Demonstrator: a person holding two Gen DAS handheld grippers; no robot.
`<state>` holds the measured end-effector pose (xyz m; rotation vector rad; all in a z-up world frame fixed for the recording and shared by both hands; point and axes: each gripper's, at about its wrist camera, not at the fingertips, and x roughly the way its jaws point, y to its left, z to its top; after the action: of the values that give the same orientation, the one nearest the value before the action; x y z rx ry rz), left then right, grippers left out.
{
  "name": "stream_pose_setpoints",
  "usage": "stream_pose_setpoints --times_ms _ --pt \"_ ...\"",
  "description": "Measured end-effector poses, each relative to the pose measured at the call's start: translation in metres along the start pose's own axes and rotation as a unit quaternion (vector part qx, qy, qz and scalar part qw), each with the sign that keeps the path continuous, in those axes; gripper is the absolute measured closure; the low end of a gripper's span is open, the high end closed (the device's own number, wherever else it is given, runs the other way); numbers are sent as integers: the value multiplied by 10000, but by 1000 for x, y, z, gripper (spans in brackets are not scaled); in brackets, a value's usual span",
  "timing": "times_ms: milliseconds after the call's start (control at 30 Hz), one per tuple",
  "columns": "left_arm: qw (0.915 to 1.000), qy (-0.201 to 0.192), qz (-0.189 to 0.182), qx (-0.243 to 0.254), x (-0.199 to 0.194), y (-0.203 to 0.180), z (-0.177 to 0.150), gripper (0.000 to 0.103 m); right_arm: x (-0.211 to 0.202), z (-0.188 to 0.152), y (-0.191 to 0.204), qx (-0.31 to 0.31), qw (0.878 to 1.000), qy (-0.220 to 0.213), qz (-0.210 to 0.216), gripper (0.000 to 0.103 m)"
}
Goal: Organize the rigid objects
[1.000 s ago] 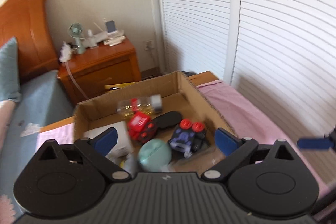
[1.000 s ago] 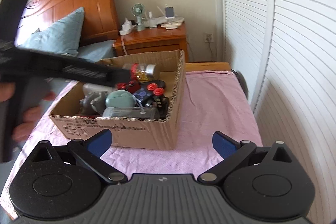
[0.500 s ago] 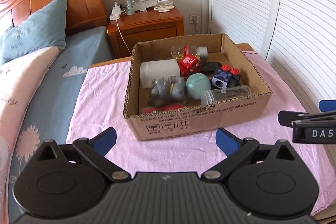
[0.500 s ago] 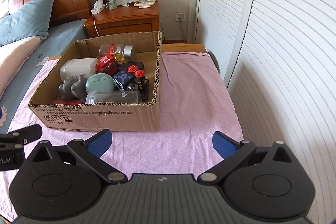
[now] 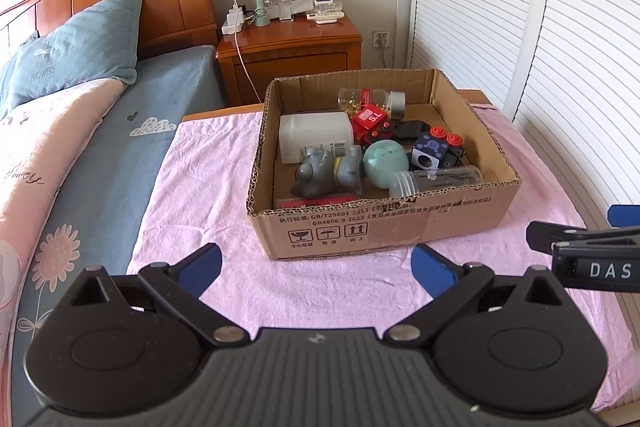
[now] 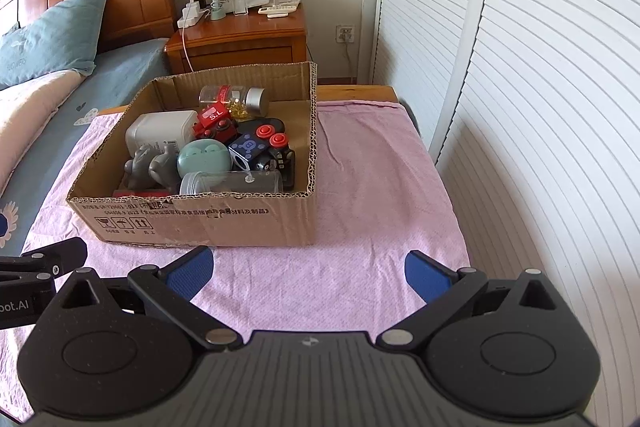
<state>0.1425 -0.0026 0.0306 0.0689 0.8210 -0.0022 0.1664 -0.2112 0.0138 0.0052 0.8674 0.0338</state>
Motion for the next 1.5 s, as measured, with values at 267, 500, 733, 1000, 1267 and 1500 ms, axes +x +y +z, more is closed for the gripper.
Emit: stream_pose_setpoints --times_ms 267,500,733,1000,1267,1500 --pt "10000 3 4 -2 1 -2 0 3 -1 0 1 -6 10000 2 16 0" --pt "10000 -4 42 -34 1 -2 1 3 -3 -1 3 -52 10000 1 56 0" --pt "10000 8 18 -17 1 -2 0 3 -3 -1 3 -61 10000 9 56 0" --pt "10000 13 29 -30 1 -2 1 3 -2 -2 3 -73 10000 10 54 0" --pt "10000 5 26 -6 0 -3 1 3 -2 -1 3 -77 10000 2 51 0" --pt "10000 3 33 -4 0 -4 1 3 -2 -1 3 -73 10000 -4 66 0"
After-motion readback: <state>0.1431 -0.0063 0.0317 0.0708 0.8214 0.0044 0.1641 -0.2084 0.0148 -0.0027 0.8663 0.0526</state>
